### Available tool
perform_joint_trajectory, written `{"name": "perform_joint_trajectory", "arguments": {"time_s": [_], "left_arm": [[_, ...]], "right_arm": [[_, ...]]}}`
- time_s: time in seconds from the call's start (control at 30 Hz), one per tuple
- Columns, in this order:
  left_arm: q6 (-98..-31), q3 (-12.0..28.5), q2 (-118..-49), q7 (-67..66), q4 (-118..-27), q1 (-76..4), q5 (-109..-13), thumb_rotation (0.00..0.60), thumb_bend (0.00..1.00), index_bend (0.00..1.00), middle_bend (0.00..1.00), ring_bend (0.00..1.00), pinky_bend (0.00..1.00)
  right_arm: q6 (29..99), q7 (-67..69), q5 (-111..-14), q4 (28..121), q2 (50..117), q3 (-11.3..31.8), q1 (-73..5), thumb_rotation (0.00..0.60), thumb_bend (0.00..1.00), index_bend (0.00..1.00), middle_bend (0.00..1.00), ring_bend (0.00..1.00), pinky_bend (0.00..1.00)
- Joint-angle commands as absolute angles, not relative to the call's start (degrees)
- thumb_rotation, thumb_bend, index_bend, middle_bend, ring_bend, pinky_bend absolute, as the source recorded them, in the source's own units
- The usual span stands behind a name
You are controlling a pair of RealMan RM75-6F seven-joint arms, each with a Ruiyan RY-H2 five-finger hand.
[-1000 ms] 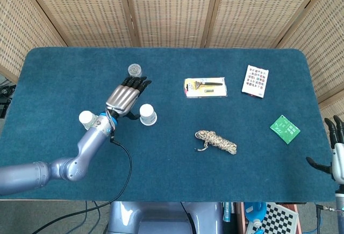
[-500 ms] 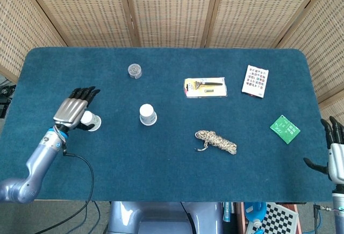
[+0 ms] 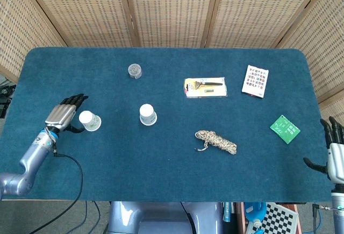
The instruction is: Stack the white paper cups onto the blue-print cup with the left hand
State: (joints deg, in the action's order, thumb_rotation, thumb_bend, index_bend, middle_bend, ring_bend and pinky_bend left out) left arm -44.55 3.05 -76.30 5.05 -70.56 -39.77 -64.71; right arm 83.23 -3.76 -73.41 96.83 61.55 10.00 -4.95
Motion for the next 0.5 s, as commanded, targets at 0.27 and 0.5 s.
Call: {"name": "perform_joint_trajectory", "arguments": {"time_s": [0.27, 0.5], "left_arm": [[-42.51, 4.75, -82.02, 5.91, -62.94, -40.38, -65.47, 0.600, 0.22, 0.28, 0.34, 0.27, 0.30], [-43.21, 5.41, -82.94, 5.29, -61.93, -40.08, -65.97, 0.600, 0.22, 0.44, 0.45, 0.36, 0.34]], "right_arm": [[83.05, -3.49, -72.98, 96.55, 61.47, 10.15, -4.98, 0.600, 0.00, 0.00, 0.00, 0.00, 0.00], [82.93, -3.67, -72.93, 96.52, 61.54, 10.11, -5.06, 0.600, 0.00, 0.00, 0.00, 0.00, 0.00]]}}
